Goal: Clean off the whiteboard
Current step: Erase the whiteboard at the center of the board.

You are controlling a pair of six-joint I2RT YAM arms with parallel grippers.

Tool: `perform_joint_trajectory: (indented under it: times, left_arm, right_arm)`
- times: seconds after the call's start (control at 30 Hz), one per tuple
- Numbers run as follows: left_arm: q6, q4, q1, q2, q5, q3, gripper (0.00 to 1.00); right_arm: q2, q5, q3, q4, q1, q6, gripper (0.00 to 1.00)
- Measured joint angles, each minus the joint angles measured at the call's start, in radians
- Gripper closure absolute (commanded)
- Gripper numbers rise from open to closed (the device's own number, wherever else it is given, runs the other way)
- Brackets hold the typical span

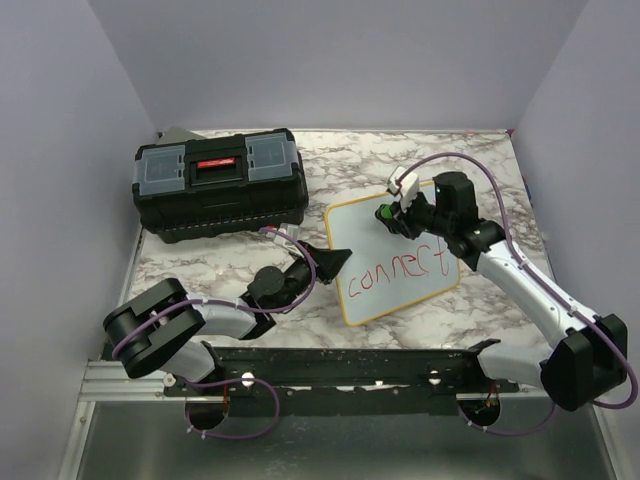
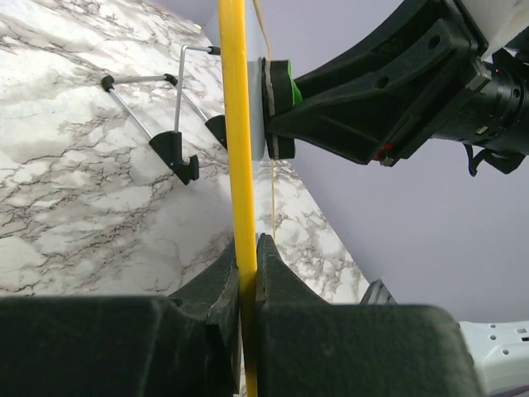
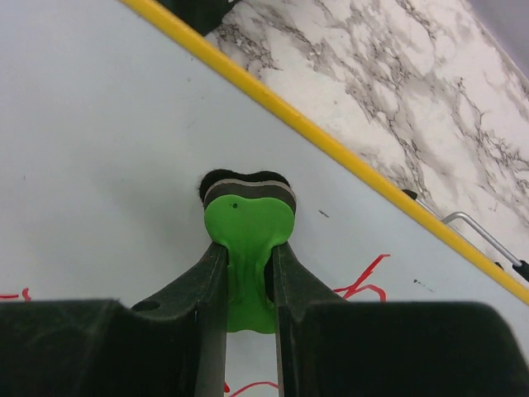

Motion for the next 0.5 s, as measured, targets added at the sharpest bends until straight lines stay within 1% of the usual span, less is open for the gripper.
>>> perform_joint_trajectory:
  times: [0.17, 0.3, 0.4, 0.5]
  left_arm:
    - [0.011, 0.008, 0.000, 0.000, 0.007, 0.000, 1.00]
    - [0.011, 0.007, 0.000, 0.000, 0.007, 0.000, 1.00]
    - [0.012, 0.007, 0.000, 0.000, 0.007, 0.000, 1.00]
    - [0.011, 0.005, 0.000, 0.000, 0.006, 0.000, 1.00]
  right_arm:
    - [-0.013, -0.143, -0.005, -0.099, -0.004, -0.113, 0.99]
    - [-0.014, -0.218, -0.013, -0.143, 0.008, -0.143, 0.99]
    - [-0.014, -0.230, -0.014, -0.142, 0.016, -0.132, 0.99]
    - [-0.011, -0.190, -0.014, -0.112, 0.018, -0.086, 0.99]
